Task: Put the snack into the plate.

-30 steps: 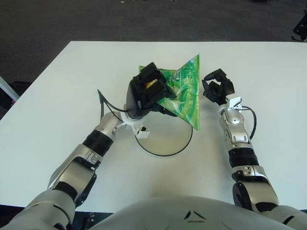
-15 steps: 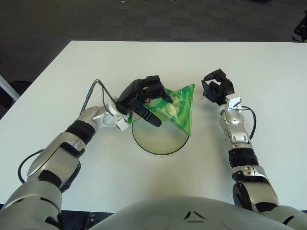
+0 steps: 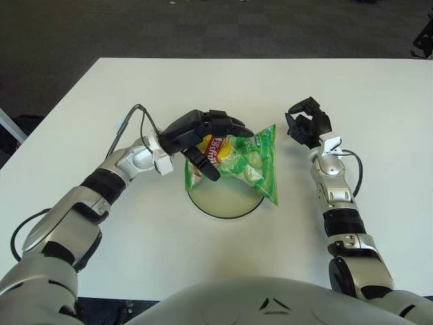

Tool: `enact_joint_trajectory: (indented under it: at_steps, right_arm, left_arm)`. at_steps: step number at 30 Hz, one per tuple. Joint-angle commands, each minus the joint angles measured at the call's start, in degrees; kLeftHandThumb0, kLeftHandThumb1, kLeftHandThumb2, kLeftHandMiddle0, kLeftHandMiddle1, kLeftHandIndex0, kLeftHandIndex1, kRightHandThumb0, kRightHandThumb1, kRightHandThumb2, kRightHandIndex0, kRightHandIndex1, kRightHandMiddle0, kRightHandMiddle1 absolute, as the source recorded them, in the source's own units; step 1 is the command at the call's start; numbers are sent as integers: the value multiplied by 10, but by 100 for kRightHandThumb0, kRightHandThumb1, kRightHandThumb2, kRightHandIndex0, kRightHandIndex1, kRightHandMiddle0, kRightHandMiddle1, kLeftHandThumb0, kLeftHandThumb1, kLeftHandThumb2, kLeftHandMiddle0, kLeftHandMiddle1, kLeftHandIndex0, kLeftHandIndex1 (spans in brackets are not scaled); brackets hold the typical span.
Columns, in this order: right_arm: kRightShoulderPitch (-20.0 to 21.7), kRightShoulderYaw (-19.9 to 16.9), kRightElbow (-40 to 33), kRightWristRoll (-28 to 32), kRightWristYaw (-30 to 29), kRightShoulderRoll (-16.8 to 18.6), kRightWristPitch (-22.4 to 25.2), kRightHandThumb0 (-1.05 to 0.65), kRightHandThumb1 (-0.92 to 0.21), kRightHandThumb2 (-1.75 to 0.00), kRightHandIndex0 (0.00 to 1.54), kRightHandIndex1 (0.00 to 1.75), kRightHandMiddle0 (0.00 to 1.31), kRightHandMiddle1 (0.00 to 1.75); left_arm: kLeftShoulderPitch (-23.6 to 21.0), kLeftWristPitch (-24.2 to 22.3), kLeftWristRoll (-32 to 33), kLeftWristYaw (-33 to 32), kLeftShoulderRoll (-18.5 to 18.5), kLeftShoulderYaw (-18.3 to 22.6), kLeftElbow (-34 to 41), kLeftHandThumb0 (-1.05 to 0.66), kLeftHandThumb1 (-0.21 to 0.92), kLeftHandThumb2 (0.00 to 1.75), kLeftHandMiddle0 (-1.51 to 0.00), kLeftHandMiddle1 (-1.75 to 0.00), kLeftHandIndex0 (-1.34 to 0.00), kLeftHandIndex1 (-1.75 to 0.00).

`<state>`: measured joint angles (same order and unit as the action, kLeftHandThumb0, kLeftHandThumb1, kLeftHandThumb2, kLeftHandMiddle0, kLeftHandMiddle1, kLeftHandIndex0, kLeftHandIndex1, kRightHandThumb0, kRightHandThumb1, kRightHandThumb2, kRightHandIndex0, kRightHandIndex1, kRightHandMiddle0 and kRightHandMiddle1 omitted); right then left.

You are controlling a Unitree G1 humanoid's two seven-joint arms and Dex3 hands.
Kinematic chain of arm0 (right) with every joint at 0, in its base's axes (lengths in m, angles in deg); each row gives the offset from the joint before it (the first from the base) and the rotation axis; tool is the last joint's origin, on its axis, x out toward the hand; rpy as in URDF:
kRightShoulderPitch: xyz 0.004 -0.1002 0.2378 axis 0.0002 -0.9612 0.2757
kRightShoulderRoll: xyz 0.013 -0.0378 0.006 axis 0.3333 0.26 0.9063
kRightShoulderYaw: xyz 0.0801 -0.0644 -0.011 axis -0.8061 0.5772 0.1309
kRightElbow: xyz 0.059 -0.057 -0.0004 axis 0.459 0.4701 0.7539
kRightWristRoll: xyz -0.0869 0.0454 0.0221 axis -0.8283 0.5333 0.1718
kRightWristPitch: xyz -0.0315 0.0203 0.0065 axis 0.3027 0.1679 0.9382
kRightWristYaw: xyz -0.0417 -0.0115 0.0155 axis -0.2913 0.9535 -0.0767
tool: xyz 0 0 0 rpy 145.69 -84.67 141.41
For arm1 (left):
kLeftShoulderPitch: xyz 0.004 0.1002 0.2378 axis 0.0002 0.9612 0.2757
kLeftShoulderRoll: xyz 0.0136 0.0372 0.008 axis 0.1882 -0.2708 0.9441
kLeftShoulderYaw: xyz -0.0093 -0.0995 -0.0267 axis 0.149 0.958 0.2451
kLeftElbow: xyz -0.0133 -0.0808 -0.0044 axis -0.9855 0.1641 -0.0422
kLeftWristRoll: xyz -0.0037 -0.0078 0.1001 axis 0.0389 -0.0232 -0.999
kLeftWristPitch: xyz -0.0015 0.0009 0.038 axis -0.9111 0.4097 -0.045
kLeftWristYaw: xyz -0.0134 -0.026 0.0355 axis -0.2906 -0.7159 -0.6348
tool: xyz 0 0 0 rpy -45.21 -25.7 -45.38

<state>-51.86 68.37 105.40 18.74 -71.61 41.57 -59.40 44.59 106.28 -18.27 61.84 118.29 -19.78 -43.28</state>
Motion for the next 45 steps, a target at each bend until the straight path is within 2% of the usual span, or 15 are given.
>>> enact_joint_trajectory:
  at_steps: [1, 5, 8, 13, 19, 24, 28, 30, 33, 38, 45]
  right_arm:
    - [-1, -3, 2, -1, -3, -4, -8, -36, -83, -49, 77, 175, 41, 157]
    - [-1, -2, 1, -1, -4, -4, -8, -36, -83, -49, 77, 175, 41, 157]
    - [-1, -2, 1, -2, -4, -4, -7, -36, -83, -49, 77, 175, 41, 157]
    - [0, -2, 1, -3, -6, -5, -6, -36, -83, -49, 76, 175, 42, 157]
    - [0, -2, 1, -4, -8, -5, -5, -36, -83, -49, 76, 175, 42, 157]
    - [1, -1, 3, -6, -11, -5, -4, -36, -83, -49, 76, 175, 42, 157]
    - [1, 0, 4, -10, -14, -6, -3, -36, -83, -49, 76, 175, 42, 157]
    - [1, 0, 5, -10, -15, -6, -2, -36, -83, -49, 76, 175, 42, 157]
    - [2, 0, 7, -11, -16, -8, -3, -36, -83, -49, 76, 175, 42, 157]
    - [3, 1, 10, -11, -16, -9, -5, -36, -84, -46, 76, 175, 42, 156]
    - [2, 1, 10, -11, -15, -9, -6, -36, -86, -43, 76, 175, 42, 155]
  left_arm:
    - [15, -18, 43, 62, 3, 15, 19, -91, 92, 22, -71, 0, -52, -9]
    - [27, -42, 104, 137, 0, 20, 38, -93, 92, 30, -68, 0, -50, -7]
    - [39, -70, 156, 196, 2, 24, 61, -96, 92, 35, -59, 0, -49, -6]
    - [72, -153, 273, 307, 16, 43, 131, -98, 92, 40, -48, 0, -47, -4]
    - [110, -280, 403, 423, 12, 99, 196, -97, 92, 41, -44, 0, -45, -2]
    - [130, -337, 447, 467, -25, 168, 194, -89, 92, 42, -42, 0, -45, -2]
    - [150, -319, 445, 427, -84, 251, 166, -70, 92, 61, -54, -2, -58, -6]
    - [155, -283, 413, 415, -107, 283, 158, -65, 92, 70, -61, -3, -63, -7]
    - [157, -203, 351, 384, -152, 324, 148, -62, 92, 82, -70, -3, -69, -7]
    - [151, -125, 279, 344, -223, 347, 138, -65, 92, 93, -80, -5, -76, -9]
    - [135, -92, 215, 296, -281, 360, 116, -67, 92, 97, -83, -4, -79, -10]
